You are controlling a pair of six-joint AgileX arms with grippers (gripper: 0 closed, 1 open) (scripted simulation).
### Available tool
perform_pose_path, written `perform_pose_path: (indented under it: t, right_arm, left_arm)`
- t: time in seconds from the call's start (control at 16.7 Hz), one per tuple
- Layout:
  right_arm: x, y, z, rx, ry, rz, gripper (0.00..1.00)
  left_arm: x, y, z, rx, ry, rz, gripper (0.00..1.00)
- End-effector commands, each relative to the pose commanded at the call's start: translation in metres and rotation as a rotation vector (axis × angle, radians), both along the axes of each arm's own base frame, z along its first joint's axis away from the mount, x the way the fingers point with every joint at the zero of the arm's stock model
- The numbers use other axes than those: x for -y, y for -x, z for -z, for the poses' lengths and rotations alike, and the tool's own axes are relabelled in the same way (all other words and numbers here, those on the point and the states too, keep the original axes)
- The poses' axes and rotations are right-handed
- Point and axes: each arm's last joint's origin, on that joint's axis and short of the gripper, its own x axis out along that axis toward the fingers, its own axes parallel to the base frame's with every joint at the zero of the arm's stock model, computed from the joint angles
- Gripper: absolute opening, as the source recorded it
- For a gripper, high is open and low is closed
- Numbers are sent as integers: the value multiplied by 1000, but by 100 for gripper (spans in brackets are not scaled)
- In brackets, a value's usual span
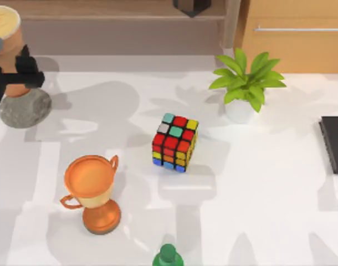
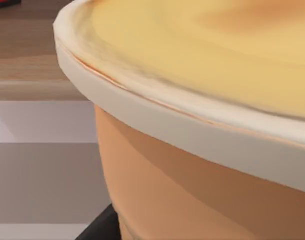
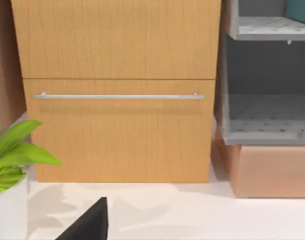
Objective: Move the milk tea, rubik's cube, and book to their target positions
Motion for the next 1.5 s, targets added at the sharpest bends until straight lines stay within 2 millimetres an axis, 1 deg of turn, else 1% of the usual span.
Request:
perform_pose_path:
  t: [0.12, 0.66, 0.9, 1.5]
  right_arm:
    - [0, 0, 0, 0, 0, 0, 100]
    - [0, 0, 0, 0, 0, 0, 100]
    - [0, 0, 0, 0, 0, 0, 100]
    - [0, 0, 0, 0, 0, 0, 100]
  left_arm:
    - [1, -1, 0, 2, -1, 3, 0]
    - [0, 0, 28, 2, 0, 0, 0]
    - [0, 0, 30, 0, 0, 0, 0]
    - [0, 0, 30, 0, 0, 0, 75]
